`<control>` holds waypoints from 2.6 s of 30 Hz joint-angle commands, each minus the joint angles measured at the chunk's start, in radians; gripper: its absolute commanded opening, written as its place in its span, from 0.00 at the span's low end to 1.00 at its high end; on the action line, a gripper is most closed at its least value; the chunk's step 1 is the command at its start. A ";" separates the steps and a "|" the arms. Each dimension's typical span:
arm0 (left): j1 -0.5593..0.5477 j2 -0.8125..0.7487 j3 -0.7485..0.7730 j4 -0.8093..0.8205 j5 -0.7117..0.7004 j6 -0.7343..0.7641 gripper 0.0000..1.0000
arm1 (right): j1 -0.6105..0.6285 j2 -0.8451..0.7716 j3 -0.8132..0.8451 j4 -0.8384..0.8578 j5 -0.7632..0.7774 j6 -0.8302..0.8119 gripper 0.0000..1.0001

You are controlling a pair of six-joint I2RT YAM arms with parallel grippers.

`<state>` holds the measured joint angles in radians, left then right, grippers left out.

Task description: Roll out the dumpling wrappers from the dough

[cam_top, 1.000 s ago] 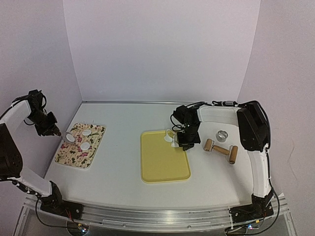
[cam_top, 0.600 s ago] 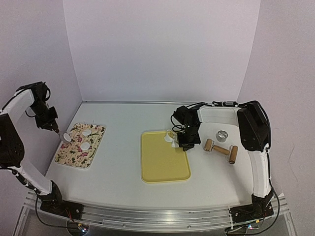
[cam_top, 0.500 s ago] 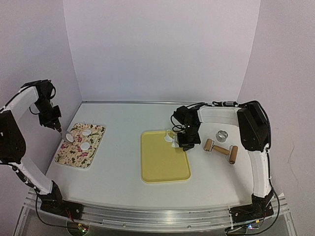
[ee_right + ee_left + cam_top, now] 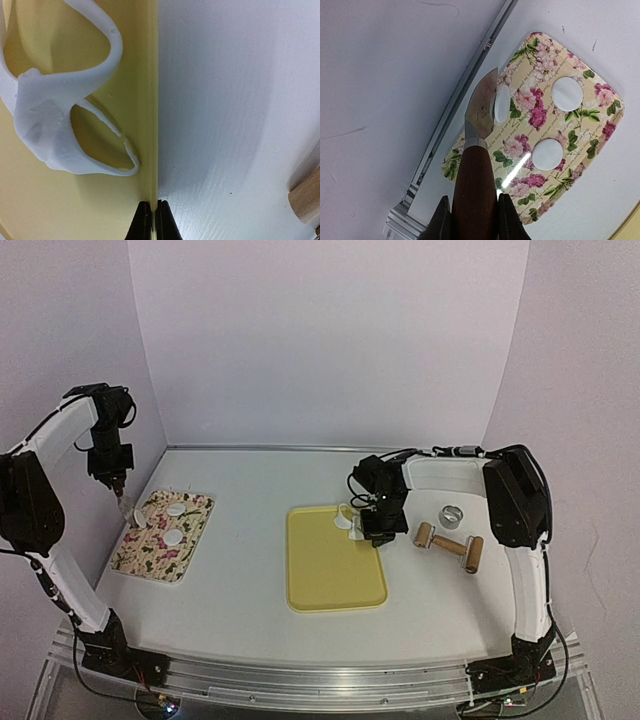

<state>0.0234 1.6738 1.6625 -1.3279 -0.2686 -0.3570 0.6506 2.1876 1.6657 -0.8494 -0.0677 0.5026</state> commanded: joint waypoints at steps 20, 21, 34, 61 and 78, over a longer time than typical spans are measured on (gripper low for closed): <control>0.000 -0.263 -0.058 0.106 0.207 -0.034 0.00 | 0.000 -0.030 0.018 -0.014 0.059 -0.007 0.00; 0.000 -0.275 -0.083 0.135 0.252 -0.046 0.00 | 0.000 -0.030 0.020 -0.014 0.059 -0.006 0.00; 0.000 -0.413 -0.326 0.575 0.732 -0.143 0.00 | -0.004 -0.167 0.009 -0.036 0.120 -0.001 0.54; -0.305 -0.146 -0.846 1.573 0.750 -0.425 0.00 | -0.443 -0.763 -0.407 0.261 -0.096 -0.113 0.87; -0.307 0.024 -1.019 1.745 0.749 -0.566 0.19 | -0.445 -0.859 -0.489 0.270 -0.048 -0.061 0.89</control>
<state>-0.2806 1.6574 0.6725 0.3714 0.4815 -0.8886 0.2077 1.3758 1.1884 -0.6044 -0.1458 0.4351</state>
